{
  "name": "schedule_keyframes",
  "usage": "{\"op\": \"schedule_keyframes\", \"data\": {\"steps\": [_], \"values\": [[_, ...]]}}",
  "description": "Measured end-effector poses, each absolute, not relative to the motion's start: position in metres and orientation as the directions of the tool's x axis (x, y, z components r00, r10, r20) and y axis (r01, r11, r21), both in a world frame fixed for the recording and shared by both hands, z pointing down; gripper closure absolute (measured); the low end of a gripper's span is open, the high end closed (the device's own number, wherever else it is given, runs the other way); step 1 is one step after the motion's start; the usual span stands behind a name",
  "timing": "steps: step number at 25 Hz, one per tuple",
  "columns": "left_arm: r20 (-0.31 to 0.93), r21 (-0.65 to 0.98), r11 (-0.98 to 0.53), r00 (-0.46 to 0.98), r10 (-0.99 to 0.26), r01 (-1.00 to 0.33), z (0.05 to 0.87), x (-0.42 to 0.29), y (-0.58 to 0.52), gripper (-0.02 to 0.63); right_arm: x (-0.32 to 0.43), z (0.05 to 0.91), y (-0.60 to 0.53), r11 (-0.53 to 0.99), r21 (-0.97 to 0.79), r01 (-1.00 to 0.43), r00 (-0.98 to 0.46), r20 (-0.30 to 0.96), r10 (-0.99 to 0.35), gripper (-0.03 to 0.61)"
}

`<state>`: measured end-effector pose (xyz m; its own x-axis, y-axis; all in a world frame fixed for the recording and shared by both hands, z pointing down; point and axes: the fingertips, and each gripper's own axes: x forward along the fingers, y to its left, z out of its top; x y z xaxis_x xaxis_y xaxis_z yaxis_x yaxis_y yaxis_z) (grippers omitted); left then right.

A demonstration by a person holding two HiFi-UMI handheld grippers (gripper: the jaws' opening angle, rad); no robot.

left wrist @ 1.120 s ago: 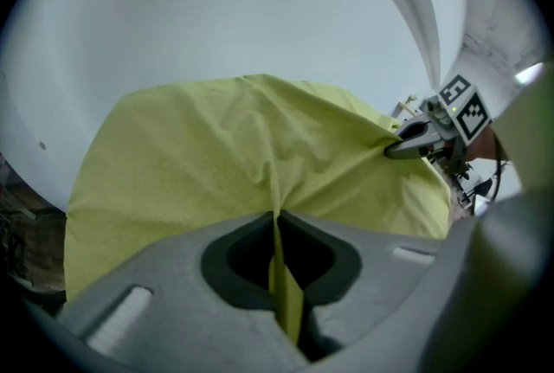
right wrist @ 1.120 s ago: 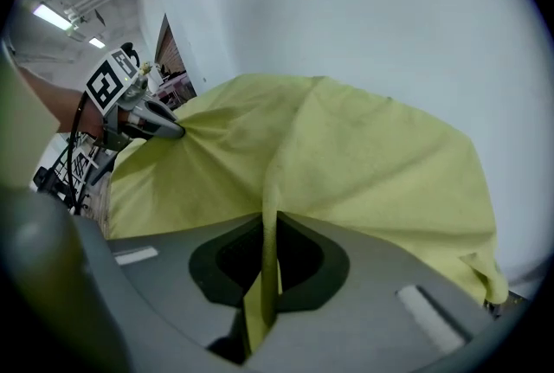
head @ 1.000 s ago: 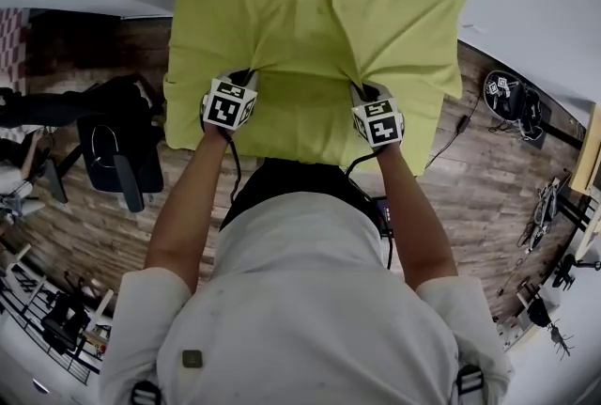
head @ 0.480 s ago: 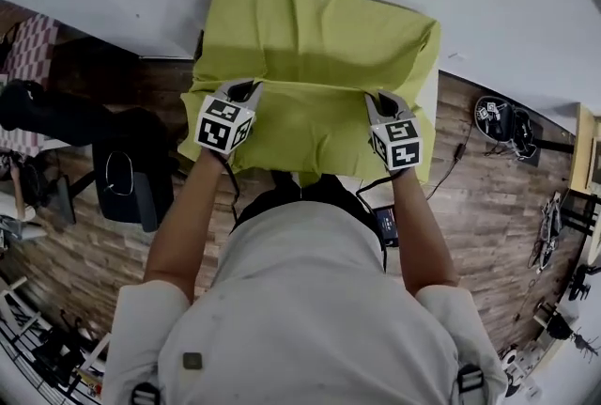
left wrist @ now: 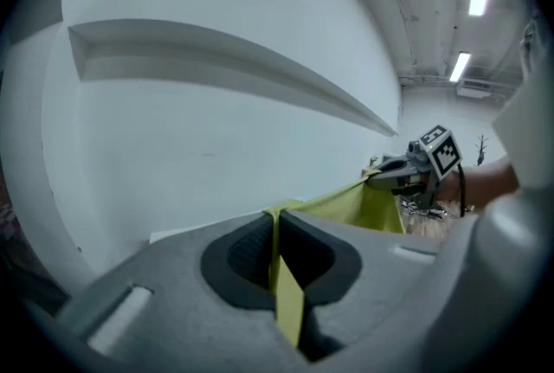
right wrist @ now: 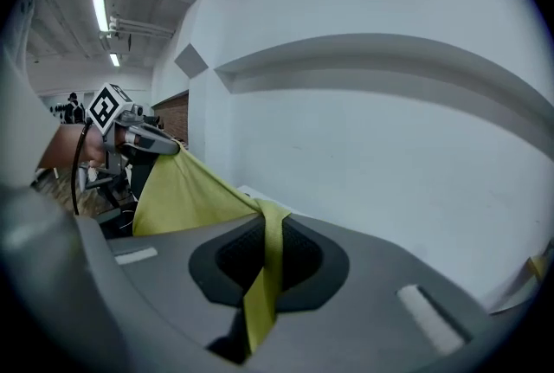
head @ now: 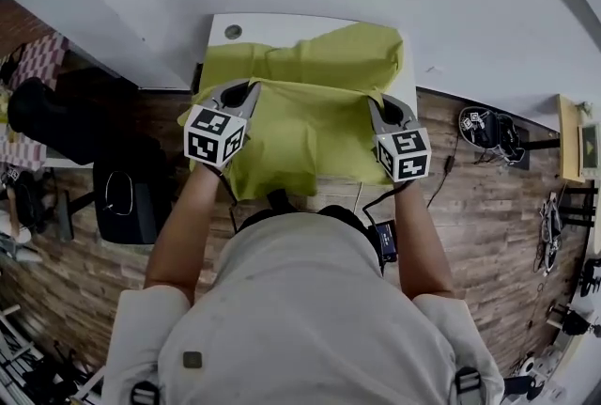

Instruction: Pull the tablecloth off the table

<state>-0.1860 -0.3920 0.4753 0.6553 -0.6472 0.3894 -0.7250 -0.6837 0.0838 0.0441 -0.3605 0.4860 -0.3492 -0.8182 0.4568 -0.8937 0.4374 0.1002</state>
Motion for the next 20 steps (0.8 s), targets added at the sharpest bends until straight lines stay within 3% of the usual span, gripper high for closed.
{"op": "schedule_keyframes", "data": {"steps": [11,20], "values": [[0.257,-0.019,-0.598,0.575,-0.777,-0.801,0.381,-0.174,-0.259,0.609,0.058,0.392,-0.242,0.537,0.139,-0.832,-0.485,0.29,-0.825,0.566],[0.198,-0.097,-0.571,0.546,-0.814,-0.815,0.324,-0.176,-0.142,0.609,0.057,0.325,-0.131,0.571,0.189,-0.799,-0.542,0.186,-0.82,0.566]]}}
